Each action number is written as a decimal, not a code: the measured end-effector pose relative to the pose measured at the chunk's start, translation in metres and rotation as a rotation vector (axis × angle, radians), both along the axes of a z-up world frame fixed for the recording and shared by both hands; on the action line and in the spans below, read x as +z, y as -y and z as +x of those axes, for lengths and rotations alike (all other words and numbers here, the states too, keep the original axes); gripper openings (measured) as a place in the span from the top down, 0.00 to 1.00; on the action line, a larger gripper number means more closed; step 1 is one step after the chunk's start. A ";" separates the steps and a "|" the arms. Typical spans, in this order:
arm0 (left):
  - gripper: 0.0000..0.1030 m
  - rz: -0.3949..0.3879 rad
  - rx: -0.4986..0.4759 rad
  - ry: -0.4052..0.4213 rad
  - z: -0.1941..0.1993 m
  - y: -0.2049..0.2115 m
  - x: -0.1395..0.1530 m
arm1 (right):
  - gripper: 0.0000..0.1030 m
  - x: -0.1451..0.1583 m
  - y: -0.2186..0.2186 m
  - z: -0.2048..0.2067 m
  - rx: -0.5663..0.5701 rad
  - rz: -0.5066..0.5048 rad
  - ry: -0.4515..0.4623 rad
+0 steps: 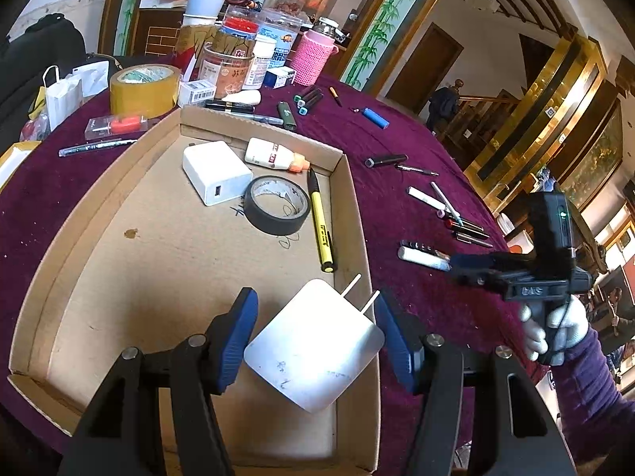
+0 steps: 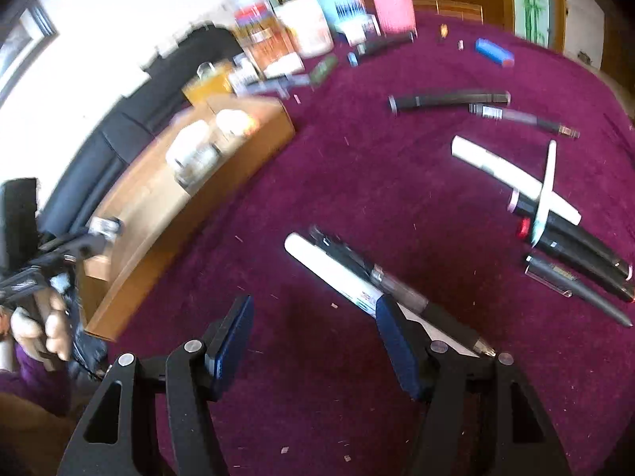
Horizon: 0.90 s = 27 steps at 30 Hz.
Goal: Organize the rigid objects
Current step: 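Lower the pronged adapter into the tray with the left tool while the right tool brings the marker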
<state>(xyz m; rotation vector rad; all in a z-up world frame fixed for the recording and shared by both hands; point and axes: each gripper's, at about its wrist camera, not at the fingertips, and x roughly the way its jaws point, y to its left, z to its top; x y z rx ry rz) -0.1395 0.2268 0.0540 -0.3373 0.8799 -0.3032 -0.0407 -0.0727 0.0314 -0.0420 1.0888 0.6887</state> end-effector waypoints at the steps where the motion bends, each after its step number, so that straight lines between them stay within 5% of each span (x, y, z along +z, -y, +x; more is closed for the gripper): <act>1: 0.41 0.000 -0.001 0.000 -0.001 0.001 0.001 | 0.33 -0.002 0.002 0.005 -0.007 0.008 -0.018; 6: 0.41 0.011 0.005 0.012 -0.009 -0.001 0.005 | 0.33 -0.008 0.005 0.027 -0.034 0.042 -0.058; 15: 0.41 -0.004 0.015 -0.003 -0.009 -0.008 0.000 | 0.36 -0.019 -0.035 -0.020 0.144 -0.266 0.042; 18: 0.41 -0.007 0.004 -0.006 -0.011 -0.004 -0.001 | 0.38 -0.018 -0.040 -0.019 0.129 -0.283 0.063; 22: 0.41 -0.001 0.008 0.008 -0.017 -0.006 0.002 | 0.79 -0.016 -0.043 -0.018 0.070 -0.284 0.091; 27: 0.41 0.007 0.053 0.019 -0.017 -0.023 0.008 | 0.85 -0.011 -0.035 -0.033 0.010 -0.250 0.108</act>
